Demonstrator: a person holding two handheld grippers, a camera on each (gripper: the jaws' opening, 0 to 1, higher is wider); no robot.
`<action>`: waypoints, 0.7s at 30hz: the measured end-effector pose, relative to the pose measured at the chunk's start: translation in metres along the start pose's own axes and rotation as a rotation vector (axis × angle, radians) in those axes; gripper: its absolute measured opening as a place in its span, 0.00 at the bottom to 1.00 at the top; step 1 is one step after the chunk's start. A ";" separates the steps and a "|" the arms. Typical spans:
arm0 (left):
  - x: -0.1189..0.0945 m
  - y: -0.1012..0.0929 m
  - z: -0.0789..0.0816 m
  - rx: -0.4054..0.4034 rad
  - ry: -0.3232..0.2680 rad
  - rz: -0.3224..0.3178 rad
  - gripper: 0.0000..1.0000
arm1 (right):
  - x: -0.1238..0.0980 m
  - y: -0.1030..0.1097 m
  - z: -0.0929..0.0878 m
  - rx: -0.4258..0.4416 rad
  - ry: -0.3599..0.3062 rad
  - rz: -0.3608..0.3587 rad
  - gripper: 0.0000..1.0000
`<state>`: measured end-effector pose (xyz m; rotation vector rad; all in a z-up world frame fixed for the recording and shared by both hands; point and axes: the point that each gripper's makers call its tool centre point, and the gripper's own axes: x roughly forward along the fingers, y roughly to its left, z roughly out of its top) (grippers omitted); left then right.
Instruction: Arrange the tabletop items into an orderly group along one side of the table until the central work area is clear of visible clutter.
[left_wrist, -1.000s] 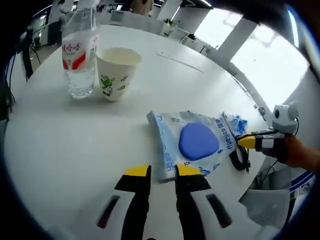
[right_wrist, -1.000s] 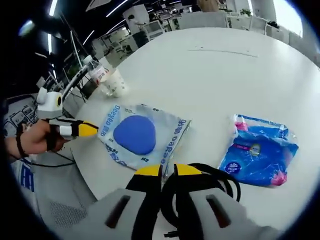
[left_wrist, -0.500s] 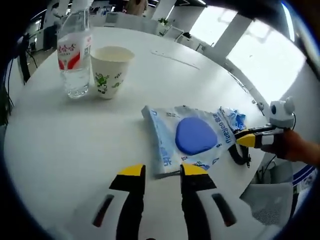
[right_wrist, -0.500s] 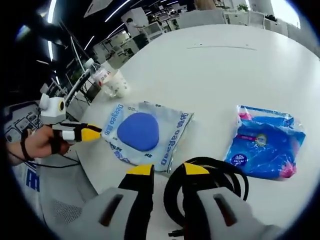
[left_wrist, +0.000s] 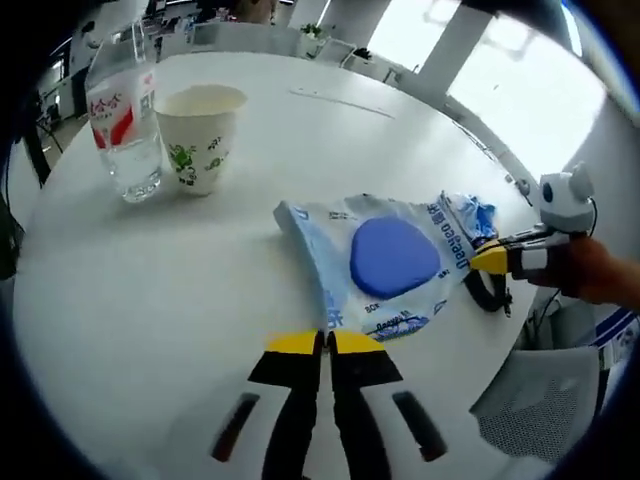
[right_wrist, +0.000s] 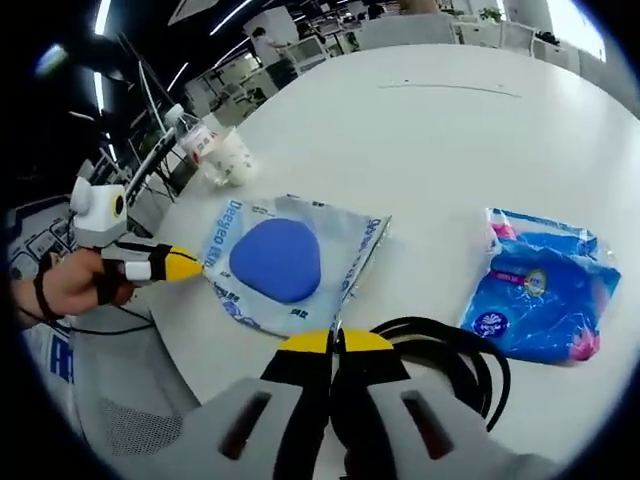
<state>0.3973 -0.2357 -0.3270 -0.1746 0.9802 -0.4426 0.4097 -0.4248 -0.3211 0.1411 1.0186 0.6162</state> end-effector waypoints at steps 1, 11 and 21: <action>0.000 0.000 0.002 0.002 -0.002 0.000 0.00 | -0.001 0.000 0.002 -0.001 -0.002 0.003 0.00; 0.010 0.005 0.037 -0.021 -0.039 0.007 0.00 | 0.002 -0.009 0.036 -0.029 -0.039 -0.006 0.00; 0.023 0.027 0.070 -0.114 -0.078 0.047 0.00 | 0.014 -0.014 0.084 -0.030 -0.068 -0.008 0.00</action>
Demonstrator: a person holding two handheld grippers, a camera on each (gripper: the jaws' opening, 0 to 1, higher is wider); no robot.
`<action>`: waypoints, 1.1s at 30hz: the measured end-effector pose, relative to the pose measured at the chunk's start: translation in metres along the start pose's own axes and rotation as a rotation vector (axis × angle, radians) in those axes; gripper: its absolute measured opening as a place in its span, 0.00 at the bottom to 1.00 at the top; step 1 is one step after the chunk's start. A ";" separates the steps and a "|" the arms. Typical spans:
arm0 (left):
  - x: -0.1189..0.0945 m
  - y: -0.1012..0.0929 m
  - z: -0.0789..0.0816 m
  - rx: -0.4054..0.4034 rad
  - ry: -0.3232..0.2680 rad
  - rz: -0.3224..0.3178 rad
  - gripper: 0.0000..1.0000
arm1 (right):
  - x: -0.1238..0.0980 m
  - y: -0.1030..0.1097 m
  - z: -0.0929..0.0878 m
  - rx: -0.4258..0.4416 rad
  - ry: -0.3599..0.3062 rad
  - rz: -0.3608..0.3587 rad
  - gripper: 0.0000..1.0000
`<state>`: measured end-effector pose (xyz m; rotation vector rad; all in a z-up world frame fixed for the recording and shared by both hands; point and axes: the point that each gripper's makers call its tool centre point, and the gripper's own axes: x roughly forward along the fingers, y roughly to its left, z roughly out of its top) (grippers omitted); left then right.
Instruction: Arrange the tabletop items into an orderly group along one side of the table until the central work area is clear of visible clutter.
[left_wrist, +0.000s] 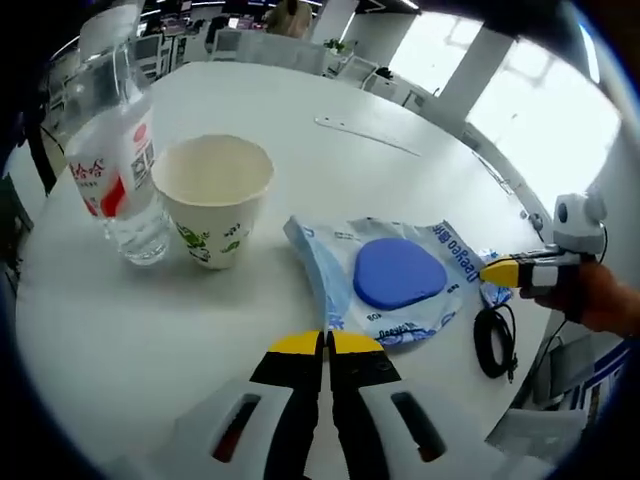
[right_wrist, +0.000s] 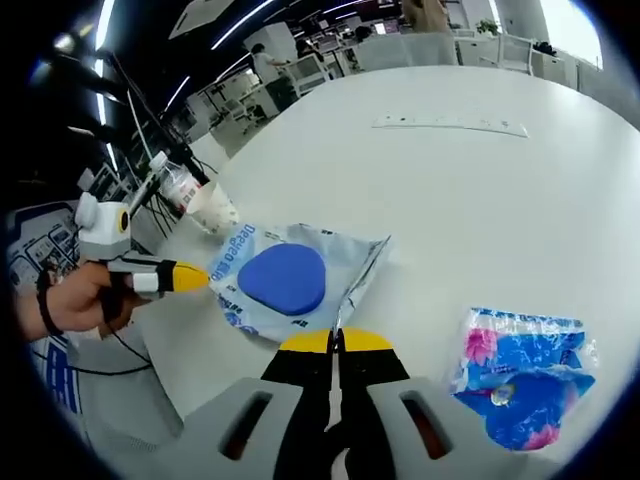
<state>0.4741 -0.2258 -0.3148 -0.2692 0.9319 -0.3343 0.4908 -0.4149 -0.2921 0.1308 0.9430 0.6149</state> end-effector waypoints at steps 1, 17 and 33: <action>0.001 0.002 0.002 -0.011 -0.005 0.006 0.00 | 0.002 0.001 0.004 0.000 -0.002 0.001 0.00; 0.013 0.020 0.019 -0.146 -0.056 0.053 0.00 | 0.027 -0.001 0.018 0.016 0.021 0.002 0.00; 0.012 0.032 0.023 -0.161 -0.058 0.051 0.02 | 0.038 -0.001 0.007 0.014 0.060 -0.013 0.00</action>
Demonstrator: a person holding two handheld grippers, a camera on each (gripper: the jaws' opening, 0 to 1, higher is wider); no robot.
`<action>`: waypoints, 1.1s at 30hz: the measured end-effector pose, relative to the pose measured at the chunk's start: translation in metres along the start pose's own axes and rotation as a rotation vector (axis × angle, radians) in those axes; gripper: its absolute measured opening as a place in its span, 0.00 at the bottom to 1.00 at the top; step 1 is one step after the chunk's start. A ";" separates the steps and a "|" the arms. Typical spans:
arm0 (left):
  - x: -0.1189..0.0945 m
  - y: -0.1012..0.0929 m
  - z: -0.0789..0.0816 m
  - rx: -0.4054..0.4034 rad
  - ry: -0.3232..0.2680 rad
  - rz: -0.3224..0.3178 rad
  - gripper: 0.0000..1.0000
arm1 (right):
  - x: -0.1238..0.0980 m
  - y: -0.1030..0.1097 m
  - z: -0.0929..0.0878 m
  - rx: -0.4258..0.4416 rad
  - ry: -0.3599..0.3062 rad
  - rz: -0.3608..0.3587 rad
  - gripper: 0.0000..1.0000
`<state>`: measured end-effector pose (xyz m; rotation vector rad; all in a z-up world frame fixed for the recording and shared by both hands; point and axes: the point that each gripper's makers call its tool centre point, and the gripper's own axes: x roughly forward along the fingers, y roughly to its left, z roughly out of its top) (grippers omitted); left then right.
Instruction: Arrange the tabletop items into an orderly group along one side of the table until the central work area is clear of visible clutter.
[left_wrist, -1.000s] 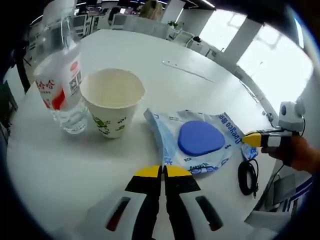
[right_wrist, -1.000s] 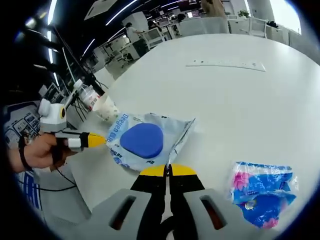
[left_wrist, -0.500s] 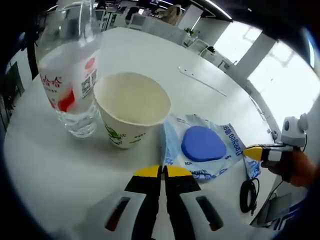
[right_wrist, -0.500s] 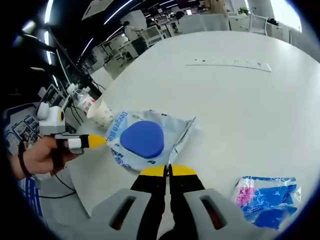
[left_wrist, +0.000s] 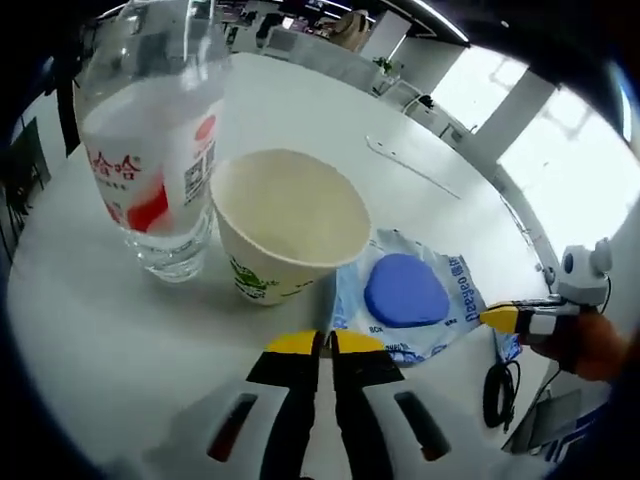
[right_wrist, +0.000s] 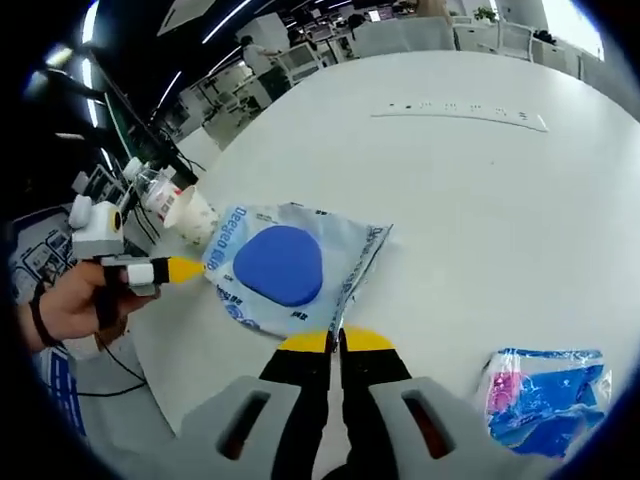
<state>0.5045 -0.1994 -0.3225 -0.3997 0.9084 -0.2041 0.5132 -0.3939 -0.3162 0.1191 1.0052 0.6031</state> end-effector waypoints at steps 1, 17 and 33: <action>0.000 0.000 0.000 0.003 0.000 -0.002 0.02 | -0.001 0.000 0.000 0.005 -0.001 0.002 0.01; -0.015 0.001 -0.006 0.023 -0.012 -0.006 0.13 | -0.010 -0.006 -0.005 0.020 0.002 0.006 0.10; -0.052 -0.009 -0.038 0.142 -0.006 -0.035 0.18 | -0.047 -0.008 -0.031 -0.005 -0.015 0.006 0.13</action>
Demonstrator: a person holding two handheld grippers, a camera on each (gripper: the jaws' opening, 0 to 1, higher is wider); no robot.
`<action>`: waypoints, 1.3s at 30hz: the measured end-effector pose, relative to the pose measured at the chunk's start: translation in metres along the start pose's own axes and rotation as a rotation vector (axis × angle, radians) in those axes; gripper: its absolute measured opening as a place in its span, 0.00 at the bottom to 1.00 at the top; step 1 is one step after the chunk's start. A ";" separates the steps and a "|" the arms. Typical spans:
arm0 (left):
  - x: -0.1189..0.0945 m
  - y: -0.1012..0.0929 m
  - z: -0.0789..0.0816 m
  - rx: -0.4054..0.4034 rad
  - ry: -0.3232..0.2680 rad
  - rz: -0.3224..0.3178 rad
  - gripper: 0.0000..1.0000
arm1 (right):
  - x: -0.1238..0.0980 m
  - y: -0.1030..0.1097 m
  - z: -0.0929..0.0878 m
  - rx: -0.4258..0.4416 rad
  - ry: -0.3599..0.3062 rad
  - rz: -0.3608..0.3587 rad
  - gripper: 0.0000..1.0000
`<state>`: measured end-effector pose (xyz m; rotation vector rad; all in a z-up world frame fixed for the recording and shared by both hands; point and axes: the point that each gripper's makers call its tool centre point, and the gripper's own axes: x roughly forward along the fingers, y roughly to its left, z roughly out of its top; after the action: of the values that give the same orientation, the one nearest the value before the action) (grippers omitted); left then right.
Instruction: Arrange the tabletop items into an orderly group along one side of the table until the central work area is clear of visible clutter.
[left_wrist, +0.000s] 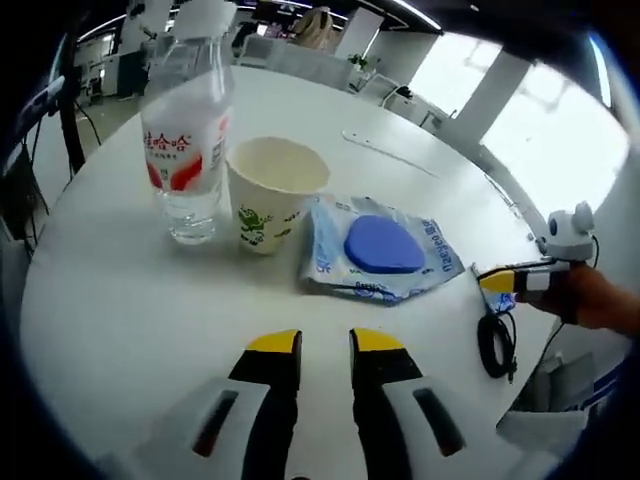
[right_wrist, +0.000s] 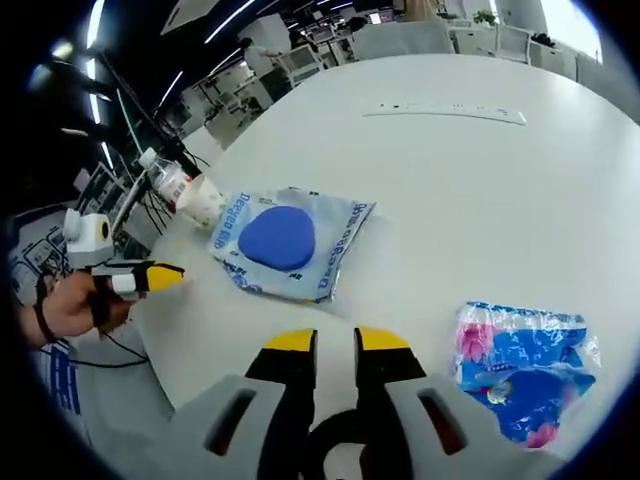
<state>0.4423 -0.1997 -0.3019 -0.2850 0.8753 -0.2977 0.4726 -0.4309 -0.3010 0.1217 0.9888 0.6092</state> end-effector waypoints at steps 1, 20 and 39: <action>-0.004 -0.002 -0.001 0.026 -0.002 -0.006 0.19 | -0.003 0.000 -0.001 -0.007 -0.004 -0.001 0.13; -0.055 -0.021 -0.027 0.199 -0.001 -0.056 0.30 | -0.078 -0.033 -0.057 0.070 -0.079 -0.080 0.15; -0.069 -0.042 -0.028 0.241 -0.024 -0.071 0.33 | -0.120 -0.085 -0.092 0.170 -0.102 -0.182 0.15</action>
<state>0.3731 -0.2161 -0.2553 -0.0961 0.7974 -0.4608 0.3859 -0.5810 -0.2941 0.2087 0.9404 0.3489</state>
